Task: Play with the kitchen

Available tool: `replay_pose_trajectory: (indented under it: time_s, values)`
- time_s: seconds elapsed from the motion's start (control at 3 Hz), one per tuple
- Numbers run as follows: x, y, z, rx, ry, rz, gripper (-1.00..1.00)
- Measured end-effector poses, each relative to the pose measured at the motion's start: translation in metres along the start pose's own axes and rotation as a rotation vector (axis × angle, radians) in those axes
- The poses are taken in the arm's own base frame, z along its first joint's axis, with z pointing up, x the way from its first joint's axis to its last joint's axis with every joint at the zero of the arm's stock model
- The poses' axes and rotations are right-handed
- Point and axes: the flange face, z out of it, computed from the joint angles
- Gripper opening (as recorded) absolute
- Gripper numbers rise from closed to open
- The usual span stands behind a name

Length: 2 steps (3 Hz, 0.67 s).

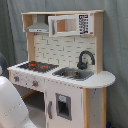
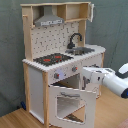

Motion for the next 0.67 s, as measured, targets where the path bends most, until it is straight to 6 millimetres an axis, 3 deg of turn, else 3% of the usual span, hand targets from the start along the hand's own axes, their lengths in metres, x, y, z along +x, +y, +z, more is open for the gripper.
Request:
replay_pose_trajectory:
  time_s: [0.67]
  values:
    - [0.025, 0.002, -0.017, -0.101, 0.151, 0.081, 1.0]
